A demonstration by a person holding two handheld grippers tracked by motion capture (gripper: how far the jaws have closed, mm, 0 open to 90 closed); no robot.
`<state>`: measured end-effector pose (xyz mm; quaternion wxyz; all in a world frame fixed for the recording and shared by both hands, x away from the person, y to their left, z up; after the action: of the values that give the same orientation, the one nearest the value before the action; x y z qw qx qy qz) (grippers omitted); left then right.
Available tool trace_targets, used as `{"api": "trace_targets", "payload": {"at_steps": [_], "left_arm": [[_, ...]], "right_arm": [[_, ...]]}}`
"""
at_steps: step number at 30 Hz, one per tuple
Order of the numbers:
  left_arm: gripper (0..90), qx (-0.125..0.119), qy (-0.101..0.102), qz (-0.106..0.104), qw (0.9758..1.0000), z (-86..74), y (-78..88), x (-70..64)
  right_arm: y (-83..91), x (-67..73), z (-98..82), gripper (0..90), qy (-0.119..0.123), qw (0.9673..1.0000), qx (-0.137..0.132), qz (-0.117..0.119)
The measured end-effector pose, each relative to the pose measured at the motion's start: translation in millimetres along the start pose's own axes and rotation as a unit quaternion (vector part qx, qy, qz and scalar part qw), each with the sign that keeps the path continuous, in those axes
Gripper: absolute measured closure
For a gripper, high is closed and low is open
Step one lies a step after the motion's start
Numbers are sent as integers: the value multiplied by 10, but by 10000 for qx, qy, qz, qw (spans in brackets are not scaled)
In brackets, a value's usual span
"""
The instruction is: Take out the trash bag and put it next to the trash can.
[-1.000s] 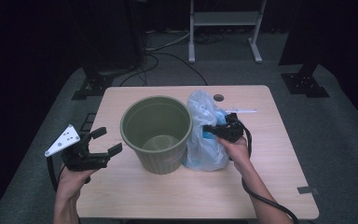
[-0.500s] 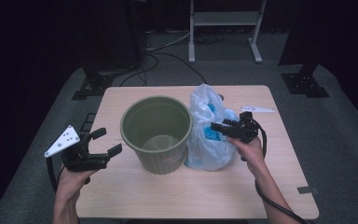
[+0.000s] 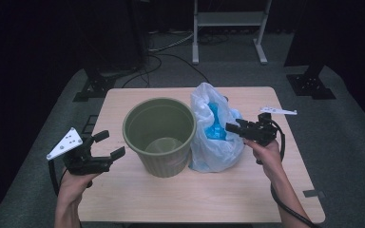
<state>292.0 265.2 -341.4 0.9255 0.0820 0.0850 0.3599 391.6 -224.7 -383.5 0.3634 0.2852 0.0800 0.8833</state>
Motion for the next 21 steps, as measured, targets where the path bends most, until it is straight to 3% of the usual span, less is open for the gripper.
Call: {"api": "trace_targets", "payload": {"at_steps": [6,12,21], "left_arm": [[92,8,4,0,10000,-3,-2,-2],[92,10,17,10,10000,-8,1,3],[92,18,47,42,10000,-24,1,30]], "right_arm": [[100,-32,-11,310,-24,10000,-72,4],[267,-46,-22,302,-86,9995,-262,154],[473,-133,-164,301,-215,9989,-414,80]]}}
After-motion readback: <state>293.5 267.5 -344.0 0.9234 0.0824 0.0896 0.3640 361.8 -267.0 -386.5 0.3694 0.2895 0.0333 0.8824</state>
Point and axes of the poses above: each handheld gripper's, and its own axes: y roughly backward along the jaws, z roughly out of its top, x roughly to its left, the point moved 2 cm from there along -y, roughly forward along the jaws, and after that the axes turned 2 degrees about -z, right-handed, at the moved point
